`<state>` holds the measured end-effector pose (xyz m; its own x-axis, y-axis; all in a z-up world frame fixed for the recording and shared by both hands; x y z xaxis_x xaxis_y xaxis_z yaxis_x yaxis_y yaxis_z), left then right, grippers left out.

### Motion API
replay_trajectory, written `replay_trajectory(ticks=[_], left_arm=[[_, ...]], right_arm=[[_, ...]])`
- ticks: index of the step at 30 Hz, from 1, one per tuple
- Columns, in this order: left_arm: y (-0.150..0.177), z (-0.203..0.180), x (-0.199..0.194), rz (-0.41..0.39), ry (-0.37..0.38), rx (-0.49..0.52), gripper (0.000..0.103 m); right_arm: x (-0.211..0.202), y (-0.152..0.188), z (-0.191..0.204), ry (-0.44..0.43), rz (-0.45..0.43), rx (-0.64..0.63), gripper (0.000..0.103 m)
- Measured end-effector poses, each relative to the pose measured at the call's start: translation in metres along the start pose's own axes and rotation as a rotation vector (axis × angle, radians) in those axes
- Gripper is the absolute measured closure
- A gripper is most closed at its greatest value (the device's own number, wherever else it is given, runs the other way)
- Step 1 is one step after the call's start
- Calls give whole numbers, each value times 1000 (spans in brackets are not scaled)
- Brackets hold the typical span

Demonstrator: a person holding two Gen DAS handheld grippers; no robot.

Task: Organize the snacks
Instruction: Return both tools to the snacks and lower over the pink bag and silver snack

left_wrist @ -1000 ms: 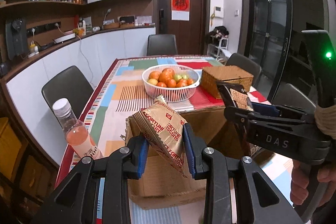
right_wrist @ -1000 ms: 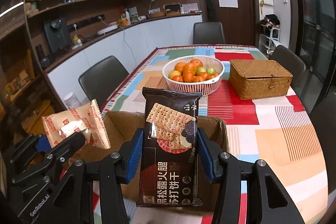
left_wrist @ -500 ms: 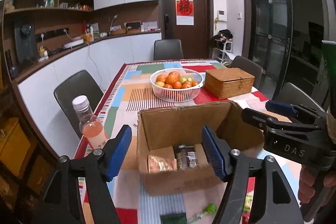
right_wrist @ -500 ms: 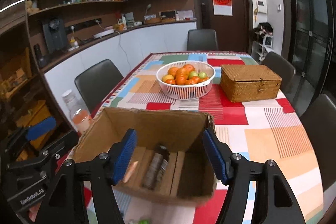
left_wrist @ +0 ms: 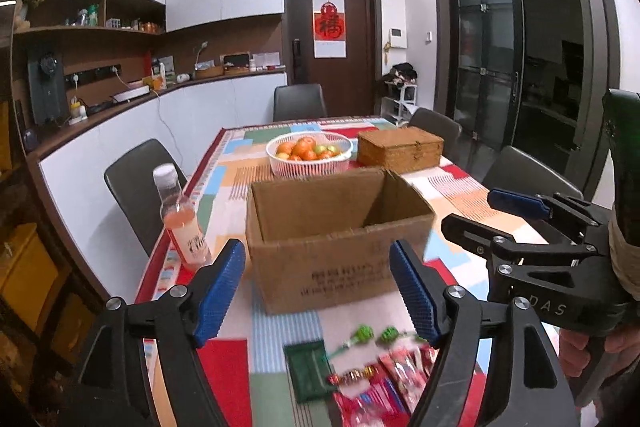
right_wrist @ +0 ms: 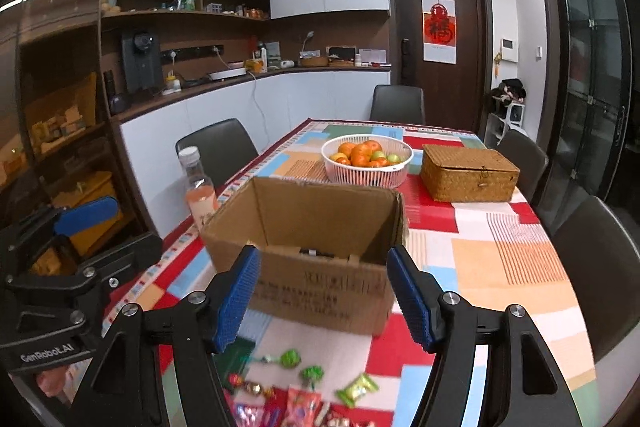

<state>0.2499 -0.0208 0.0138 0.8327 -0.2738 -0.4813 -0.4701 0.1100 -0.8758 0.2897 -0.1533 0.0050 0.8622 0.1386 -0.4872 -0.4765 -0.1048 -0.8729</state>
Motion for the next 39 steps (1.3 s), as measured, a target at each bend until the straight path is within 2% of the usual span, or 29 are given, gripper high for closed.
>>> replay_trajectory(ticks=[7,12,19,31,39], left_arm=[[40,-12,-8,86,43,-28,29],[66,-15,-7,145,48,-39,29],[104,-18,2,240,68,-45,29],[161,-24,38,402,95,-74,29],[178,-23,66,453,112,-83,29]], right_arm=[[-19,40,4,-14,57,-10,37],[-25,69,7,-17,108,-27,37],[-24,105,3,-1,185,14,37],[-2,172,-6,20,373,56,37],[19,196,-16,41,453,86,37]])
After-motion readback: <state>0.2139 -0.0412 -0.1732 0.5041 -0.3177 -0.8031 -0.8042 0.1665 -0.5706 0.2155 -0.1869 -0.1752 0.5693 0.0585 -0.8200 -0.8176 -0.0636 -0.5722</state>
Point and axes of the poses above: each gripper's, at about its wrist camera, not at the fingertips, and x roughly the way its jaws point, z to its left, y to its underside, the point moved 9 cm from there along x, roughly the way its jaws point, and after that the axes turned 6 degrees about y, right-handed, at the moved point
